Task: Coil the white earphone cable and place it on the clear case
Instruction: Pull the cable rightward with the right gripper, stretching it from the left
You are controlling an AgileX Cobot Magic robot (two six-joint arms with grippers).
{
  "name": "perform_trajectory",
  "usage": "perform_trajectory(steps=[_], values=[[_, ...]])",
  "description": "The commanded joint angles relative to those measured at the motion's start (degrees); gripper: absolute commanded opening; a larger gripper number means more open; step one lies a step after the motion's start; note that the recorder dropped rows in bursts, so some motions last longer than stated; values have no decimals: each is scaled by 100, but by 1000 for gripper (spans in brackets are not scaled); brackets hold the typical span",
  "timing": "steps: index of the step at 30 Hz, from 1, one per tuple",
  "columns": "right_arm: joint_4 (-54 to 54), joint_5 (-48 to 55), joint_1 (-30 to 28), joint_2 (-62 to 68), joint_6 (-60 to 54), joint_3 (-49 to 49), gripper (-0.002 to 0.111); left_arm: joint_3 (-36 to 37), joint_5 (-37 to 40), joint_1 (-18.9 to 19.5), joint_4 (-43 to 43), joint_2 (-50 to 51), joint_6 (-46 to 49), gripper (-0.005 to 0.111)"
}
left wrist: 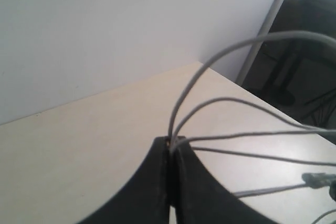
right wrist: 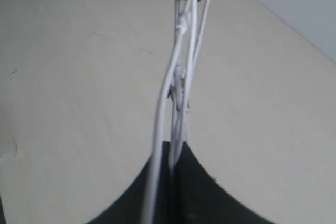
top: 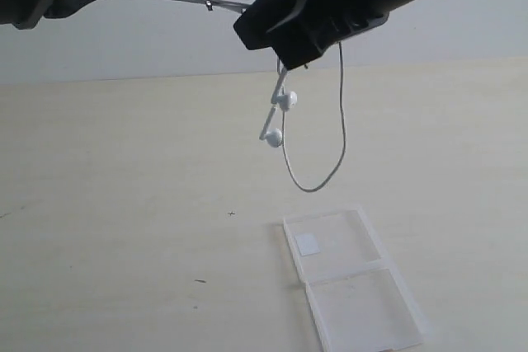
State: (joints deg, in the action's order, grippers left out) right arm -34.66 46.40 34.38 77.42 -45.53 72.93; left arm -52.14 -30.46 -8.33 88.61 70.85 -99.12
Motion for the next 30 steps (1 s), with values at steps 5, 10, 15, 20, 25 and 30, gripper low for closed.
perform_trajectory(steps=[5, 10, 15, 20, 25, 30], values=[[-590, 757, -35, -72, -899, 1, 0, 28, 383, 36, -185, -10, -7, 0], [-660, 790, -35, -72, -889, 1, 0, 28, 383, 36, -185, -10, -7, 0], [-678, 781, -35, -106, -889, 1, 0, 28, 441, 36, -223, -10, -21, 0], [-690, 824, -35, -147, -889, 1, 0, 28, 508, 36, -341, -10, -21, 0], [-656, 571, -35, -183, -889, 13, 0, 34, 469, 36, -182, -10, -21, 0], [-239, 229, -35, -462, -541, 13, 0, 147, 469, 36, -92, -10, -21, 0]])
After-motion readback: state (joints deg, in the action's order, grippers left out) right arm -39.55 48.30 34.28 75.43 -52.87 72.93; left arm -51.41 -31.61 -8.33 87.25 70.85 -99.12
